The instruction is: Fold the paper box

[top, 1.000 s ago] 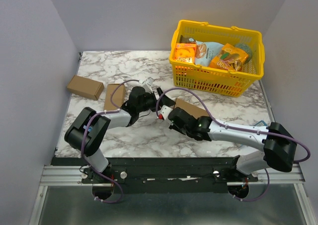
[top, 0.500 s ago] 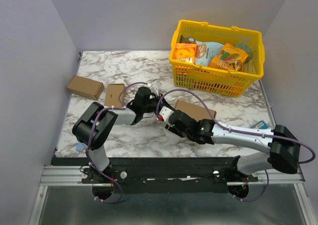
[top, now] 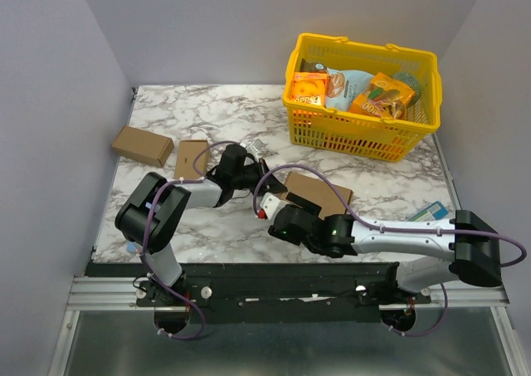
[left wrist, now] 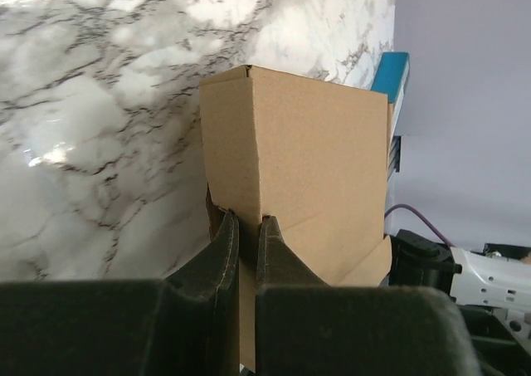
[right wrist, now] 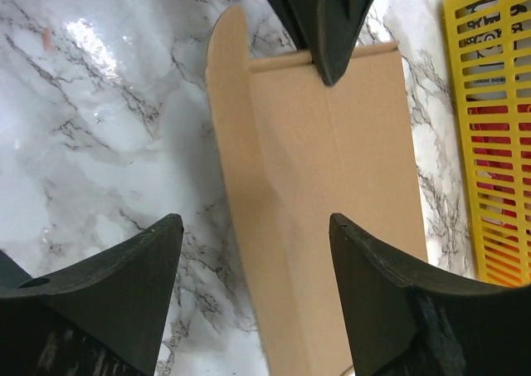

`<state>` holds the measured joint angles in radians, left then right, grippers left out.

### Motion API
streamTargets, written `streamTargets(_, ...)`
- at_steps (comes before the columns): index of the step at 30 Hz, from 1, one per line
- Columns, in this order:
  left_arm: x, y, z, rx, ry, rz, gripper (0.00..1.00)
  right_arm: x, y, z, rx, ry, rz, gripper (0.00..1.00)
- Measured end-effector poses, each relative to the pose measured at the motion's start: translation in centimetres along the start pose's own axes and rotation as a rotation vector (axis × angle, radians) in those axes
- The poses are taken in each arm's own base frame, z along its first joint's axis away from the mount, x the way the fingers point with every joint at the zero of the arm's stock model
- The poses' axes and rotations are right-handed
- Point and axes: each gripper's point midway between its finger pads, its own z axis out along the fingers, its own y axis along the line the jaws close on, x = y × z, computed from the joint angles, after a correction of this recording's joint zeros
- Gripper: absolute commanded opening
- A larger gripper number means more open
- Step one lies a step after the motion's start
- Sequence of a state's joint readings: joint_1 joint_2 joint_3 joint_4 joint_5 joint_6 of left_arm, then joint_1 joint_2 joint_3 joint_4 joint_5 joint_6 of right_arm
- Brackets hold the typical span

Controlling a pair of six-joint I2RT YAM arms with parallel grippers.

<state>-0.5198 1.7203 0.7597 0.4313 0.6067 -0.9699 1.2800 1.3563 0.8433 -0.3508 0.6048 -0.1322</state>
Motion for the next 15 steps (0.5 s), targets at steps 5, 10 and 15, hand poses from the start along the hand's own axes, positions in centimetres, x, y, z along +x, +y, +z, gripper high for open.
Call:
streamTargets(5, -0.5, 1.0, -0.5, -0.049, 0.017, -0.019, 0.04, 0.3, 0.8, 0.0, 0.021, 0.011, -0.029, 0.79)
streamTargets(10, -1.1, 0.7, -0.9, -0.050, 0.031, -0.024, 0.04, 1.7, 1.5, 0.9, 0.049, 0.070, -0.080, 0.79)
streamTargets(15, -1.5, 0.7, -1.3, -0.051, 0.039, -0.035, 0.04, 3.0, 1.1, 1.9, 0.131, 0.127, -0.120, 0.65)
